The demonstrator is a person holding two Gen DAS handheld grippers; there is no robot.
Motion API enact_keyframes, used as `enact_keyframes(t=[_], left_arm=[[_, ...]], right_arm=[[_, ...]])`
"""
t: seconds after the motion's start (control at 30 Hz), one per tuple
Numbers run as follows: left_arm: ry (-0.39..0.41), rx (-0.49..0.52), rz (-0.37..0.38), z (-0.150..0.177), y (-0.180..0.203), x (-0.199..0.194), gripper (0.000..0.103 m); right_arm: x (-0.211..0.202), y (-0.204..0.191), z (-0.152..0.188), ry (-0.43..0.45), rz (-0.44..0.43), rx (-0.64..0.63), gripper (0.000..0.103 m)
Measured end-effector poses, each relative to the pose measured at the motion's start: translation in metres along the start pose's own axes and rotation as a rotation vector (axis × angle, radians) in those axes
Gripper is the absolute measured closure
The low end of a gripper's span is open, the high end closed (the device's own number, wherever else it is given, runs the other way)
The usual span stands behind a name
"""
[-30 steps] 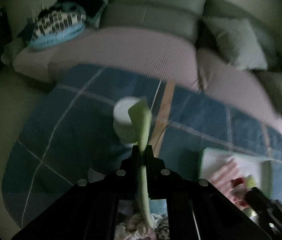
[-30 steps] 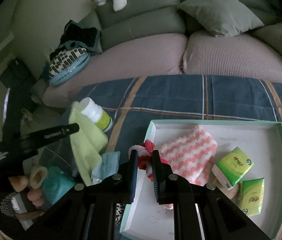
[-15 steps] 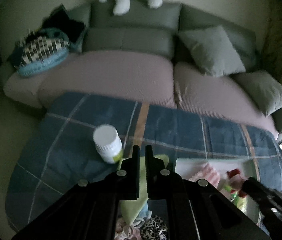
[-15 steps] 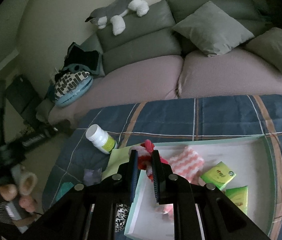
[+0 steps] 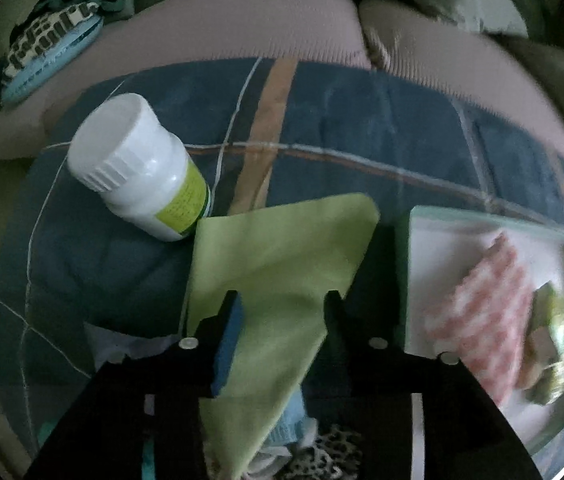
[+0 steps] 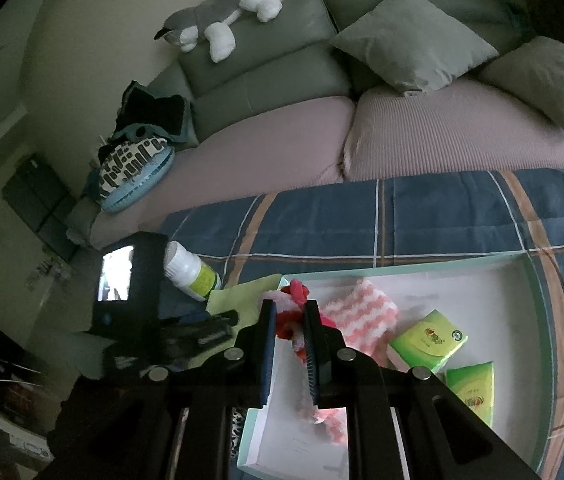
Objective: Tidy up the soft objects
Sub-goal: 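Lift the light green cloth out of the pile with the left gripper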
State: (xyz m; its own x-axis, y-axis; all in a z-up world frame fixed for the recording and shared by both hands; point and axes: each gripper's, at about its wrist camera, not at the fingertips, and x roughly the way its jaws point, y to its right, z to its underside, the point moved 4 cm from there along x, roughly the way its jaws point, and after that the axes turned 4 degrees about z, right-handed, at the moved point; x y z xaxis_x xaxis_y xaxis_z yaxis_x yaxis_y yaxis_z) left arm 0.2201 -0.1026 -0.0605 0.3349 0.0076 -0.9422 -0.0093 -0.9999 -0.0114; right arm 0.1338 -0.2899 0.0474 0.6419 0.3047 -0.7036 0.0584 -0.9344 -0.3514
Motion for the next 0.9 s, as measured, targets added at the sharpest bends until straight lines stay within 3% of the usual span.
enact_keyframes(t=[0.1,0.2,0.27,0.53,0.9], left_arm=[[-0.027,0.026,-0.063,0.004,0.001,0.015,0.053],[-0.027,0.02,-0.079,0.006,-0.001,0.023,0.046],[-0.018,0.006,-0.069,0.006,-0.002,0.024,0.047],[-0.002,-0.093,0.006,0.008,-0.02,0.022,0.093],[0.073,-0.227,0.104,0.009,-0.048,-0.007,0.099]], right_arm=[[0.001,0.001,0.0,-0.004,0.002,0.001,0.088],[0.002,0.001,0.0,-0.004,0.002,0.001,0.088],[0.002,0.001,0.0,-0.005,0.002,0.002,0.088],[0.003,0.003,-0.001,-0.003,0.001,0.006,0.088],[0.002,0.003,0.0,0.003,-0.002,0.012,0.088]])
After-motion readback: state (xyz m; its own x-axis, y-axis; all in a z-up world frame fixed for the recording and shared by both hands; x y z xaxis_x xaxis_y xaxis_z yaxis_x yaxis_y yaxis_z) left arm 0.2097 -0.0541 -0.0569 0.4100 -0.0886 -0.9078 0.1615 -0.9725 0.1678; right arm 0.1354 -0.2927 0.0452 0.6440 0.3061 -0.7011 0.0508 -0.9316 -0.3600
